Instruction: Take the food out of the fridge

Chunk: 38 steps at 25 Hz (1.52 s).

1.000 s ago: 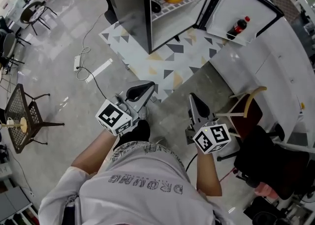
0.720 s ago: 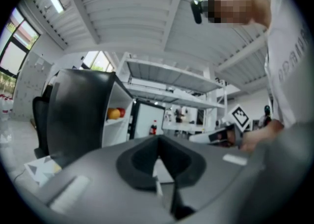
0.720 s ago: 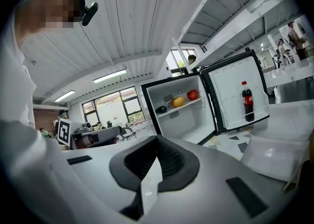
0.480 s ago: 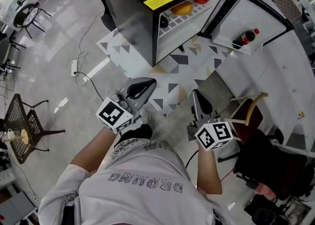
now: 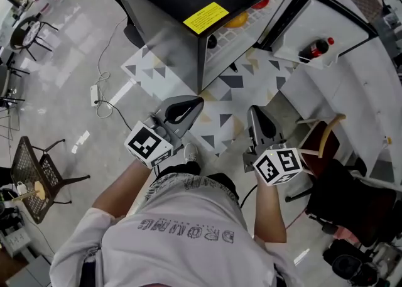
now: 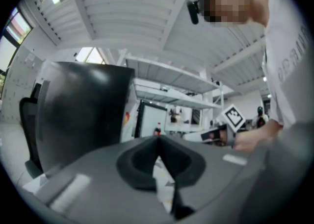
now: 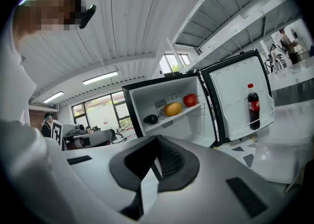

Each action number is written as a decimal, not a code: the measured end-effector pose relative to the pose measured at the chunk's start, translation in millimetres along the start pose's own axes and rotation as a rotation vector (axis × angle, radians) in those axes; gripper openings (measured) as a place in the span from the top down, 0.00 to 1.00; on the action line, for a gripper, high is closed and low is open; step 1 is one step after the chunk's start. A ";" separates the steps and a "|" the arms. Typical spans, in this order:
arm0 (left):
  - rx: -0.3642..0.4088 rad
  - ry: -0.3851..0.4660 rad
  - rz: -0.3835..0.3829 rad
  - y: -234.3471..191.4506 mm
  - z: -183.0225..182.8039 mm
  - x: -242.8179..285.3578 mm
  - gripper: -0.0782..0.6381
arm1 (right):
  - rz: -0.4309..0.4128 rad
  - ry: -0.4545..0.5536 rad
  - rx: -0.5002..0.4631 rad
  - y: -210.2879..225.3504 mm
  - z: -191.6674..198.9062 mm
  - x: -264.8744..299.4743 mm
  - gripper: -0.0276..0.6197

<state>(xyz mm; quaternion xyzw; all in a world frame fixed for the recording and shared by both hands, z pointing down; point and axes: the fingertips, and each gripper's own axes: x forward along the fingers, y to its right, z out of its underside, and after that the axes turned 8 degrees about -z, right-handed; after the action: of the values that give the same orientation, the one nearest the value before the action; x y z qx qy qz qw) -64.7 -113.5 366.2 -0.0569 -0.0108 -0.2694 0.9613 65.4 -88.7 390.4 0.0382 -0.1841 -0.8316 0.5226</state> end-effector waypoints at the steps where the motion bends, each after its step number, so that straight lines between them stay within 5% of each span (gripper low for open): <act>1: 0.001 0.001 0.009 -1.1 -1.4 2.3 0.88 | 0.006 0.006 0.000 1.9 -2.3 2.2 0.95; 15: -0.002 -0.017 0.034 -1.9 0.4 34.9 0.88 | 0.013 0.058 -0.059 44.4 -43.5 38.4 0.95; 38: -0.030 -0.032 -0.151 -1.2 3.6 122.0 0.88 | -0.128 0.040 -0.149 150.2 -107.2 121.3 0.95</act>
<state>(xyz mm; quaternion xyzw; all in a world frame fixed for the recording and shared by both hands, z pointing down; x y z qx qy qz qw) 38.9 -177.0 376.3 -0.0745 -0.0262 -0.3403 0.9370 166.6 -282.3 358.4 0.0274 -0.1086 -0.8738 0.4732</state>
